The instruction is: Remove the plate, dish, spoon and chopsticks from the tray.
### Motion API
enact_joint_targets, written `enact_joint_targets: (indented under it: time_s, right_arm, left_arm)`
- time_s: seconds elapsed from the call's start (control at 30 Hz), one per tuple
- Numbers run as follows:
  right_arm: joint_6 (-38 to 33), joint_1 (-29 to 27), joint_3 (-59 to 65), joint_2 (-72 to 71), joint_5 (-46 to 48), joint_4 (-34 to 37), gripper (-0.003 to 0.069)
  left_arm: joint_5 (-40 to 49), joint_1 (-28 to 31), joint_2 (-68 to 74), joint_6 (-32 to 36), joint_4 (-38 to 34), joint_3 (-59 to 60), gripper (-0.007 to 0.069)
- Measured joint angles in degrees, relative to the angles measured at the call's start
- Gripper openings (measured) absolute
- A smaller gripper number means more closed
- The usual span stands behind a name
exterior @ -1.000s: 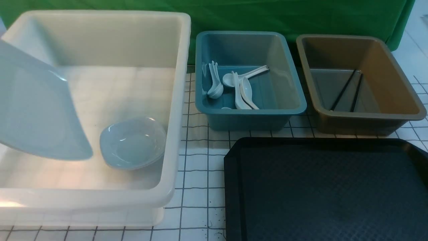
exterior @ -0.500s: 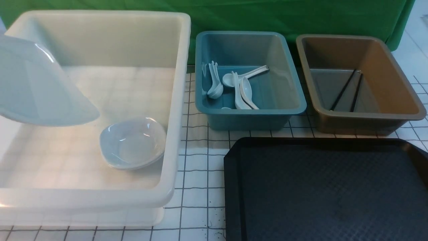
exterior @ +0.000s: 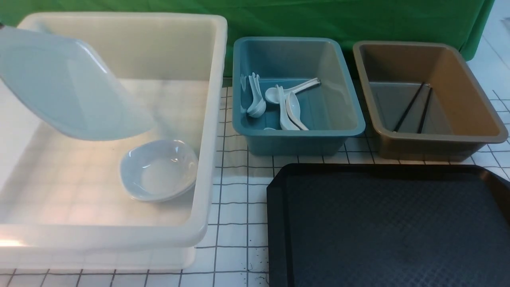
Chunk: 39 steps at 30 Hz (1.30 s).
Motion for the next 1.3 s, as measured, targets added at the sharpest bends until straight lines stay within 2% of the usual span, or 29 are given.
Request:
enact_joint_targets:
  time_s: [0.23, 0.53, 0.73, 0.83, 1.1, 1.23, 1.3]
  right_arm:
    - [1.2, 0.0, 0.0, 0.0, -0.1, 0.0, 0.0201]
    - [1.2, 0.0, 0.0, 0.0, -0.1, 0.0, 0.0201]
    - [1.3, 0.0, 0.0, 0.0, -0.1, 0.0, 0.0201]
    - [1.3, 0.0, 0.0, 0.0, -0.1, 0.0, 0.0201]
    - [1.3, 0.0, 0.0, 0.0, -0.1, 0.0, 0.0201]
    - [1.3, 0.0, 0.0, 0.0, -0.1, 0.0, 0.0201]
    - [1.3, 0.0, 0.0, 0.0, -0.1, 0.0, 0.0201]
  left_arm:
    - [-4.2, -1.1, 5.7, 0.1, 0.2, 0.0, 0.0027]
    - [-0.3, -1.0, 11.7, -0.3, 0.3, 0.0, 0.0023]
    - [7.2, -1.0, 12.1, -0.3, 9.1, -0.1, 0.0095]
    - [8.8, -1.0, 12.1, -0.1, 11.7, -0.1, 0.0161]
    - [14.9, -1.0, 12.1, -0.1, 12.9, -0.1, 0.0339]
    - [18.2, -1.0, 12.1, -0.1, 13.0, -0.1, 0.0366]
    - [19.9, -1.0, 12.1, -0.1, 11.5, -0.3, 0.0353]
